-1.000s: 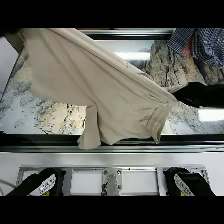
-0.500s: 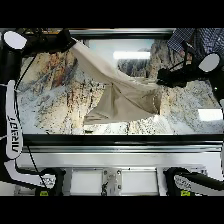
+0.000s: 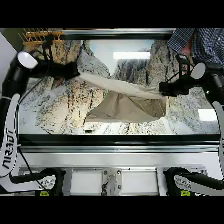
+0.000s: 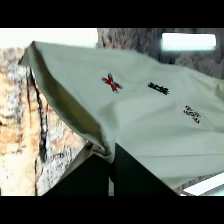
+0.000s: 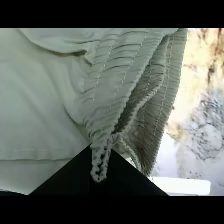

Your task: Fold the clothes and pants, and hang the long-sleeved shirts on hangers.

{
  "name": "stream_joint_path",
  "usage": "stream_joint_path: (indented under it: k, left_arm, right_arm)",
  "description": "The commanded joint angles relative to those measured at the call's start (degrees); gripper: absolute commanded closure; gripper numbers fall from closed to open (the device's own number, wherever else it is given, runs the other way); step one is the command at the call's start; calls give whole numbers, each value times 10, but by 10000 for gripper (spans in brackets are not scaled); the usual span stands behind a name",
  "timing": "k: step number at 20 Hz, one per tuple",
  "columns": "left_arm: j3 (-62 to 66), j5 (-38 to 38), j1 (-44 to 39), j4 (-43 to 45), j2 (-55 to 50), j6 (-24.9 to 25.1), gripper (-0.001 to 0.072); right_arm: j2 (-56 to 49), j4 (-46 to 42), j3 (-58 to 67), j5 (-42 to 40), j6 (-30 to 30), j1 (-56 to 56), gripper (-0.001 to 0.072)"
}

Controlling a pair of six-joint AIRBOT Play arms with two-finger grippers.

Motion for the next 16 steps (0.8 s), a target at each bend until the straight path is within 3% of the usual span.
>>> stream_joint_path:
  k: [1,8,16]
  left_arm:
    - [-184,87,-28,4,50,8,703]
    - [-352,242,-82,4,51,7,703]
    - [-381,258,-82,4,51,7,703]
  right_arm:
    - [4,-37,-81,-32,-2,0,686]
    - [4,-35,-199,-61,0,1,686]
    - [4,-29,-253,-89,0,1,671]
